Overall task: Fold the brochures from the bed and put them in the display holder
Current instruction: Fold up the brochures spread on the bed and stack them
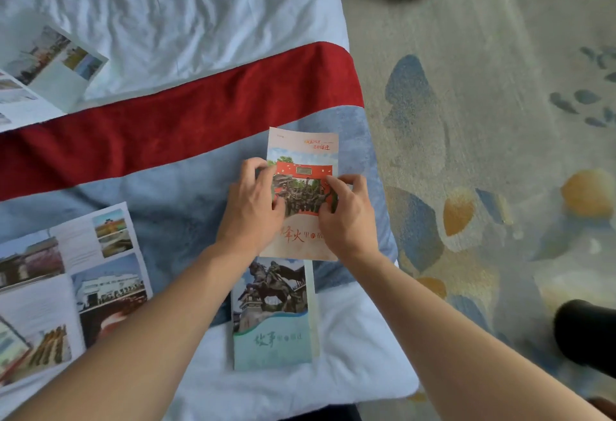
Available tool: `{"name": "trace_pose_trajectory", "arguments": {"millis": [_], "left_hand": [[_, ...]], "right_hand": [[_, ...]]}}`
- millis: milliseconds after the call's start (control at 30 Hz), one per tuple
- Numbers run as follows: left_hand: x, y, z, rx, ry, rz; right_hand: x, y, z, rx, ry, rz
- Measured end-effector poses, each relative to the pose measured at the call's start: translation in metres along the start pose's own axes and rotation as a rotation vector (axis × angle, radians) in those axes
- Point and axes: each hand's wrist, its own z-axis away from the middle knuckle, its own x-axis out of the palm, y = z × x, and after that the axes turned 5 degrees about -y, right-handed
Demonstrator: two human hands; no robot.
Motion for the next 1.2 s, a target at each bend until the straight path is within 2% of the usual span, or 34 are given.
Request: {"name": "trace_pose_trajectory", "arguments": {"millis": [400,600,1200], "left_hand": [[0.011,-0.039,0.137,-0.006,-0.088,-0.007],[0.025,-0.051,0.188,-0.037,-0.086,-0.033],[0.041,-0.052,0.190,-0.069,-0.171,-0.236]], "right_hand": [[0.042,-0.007,0.128,-0.111,0.041,0.072],[0.058,-0.002,0.170,-0.141,0.005,0.113],[0.064,0.007,0.169,-0.106,-0.095,0.162]]}}
